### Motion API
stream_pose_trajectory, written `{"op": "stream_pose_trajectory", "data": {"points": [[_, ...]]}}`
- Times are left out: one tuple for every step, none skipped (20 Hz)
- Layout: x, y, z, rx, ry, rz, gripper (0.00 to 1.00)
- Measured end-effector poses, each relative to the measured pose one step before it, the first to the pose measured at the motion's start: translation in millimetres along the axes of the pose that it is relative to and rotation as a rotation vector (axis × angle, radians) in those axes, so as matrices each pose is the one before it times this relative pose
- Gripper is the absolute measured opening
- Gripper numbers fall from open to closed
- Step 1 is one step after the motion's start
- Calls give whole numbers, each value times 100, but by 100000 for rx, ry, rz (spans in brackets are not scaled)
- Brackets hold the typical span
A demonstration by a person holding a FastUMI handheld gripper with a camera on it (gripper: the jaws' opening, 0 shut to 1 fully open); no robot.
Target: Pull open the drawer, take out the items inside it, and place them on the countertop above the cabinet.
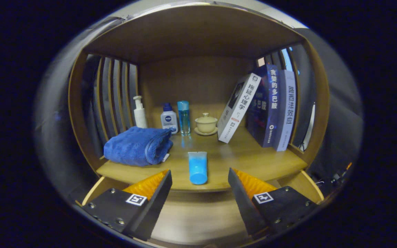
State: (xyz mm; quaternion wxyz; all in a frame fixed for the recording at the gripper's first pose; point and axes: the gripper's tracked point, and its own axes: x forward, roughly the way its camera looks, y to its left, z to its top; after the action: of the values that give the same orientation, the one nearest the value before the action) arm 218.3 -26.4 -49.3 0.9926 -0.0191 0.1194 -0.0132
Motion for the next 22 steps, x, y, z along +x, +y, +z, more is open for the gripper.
{"op": "stream_pose_trajectory", "data": {"points": [[-944,-112,-126,-778,-723,295,97],[-914,-103,-98,-926,-762,427,97],[-1128,-41,-133,-675,-611,499,97],[-1085,-29,-91,-630,-1180,512,97],[-1282,-102,-111,-660,-1640,206,97],[-1351,-140,-315,-642,-1467,81,97],[-1371,-135,-392,-272,-1396,111,97],[-1323,-42,-609,-150,-1080,336,97],[-1282,-303,-536,-118,-1738,-727,97],[-1175,-344,-764,-306,-720,-620,97],[-1160,-318,-819,266,-1157,-998,97],[-1155,-305,-784,617,-1345,-646,97],[-953,-347,-615,882,-2090,-802,97],[-810,-246,-984,404,-629,-413,97],[-647,-60,-916,-56,-821,-81,97],[-331,-13,-1099,108,-751,-467,97],[-246,53,-931,-168,-238,-193,97],[-257,87,-905,-59,-201,419,97],[-100,126,-984,61,805,265,97],[174,9,-1170,658,1367,-105,97],[194,84,-697,1536,1252,-191,97],[130,232,-674,2110,1377,240,97]]}}
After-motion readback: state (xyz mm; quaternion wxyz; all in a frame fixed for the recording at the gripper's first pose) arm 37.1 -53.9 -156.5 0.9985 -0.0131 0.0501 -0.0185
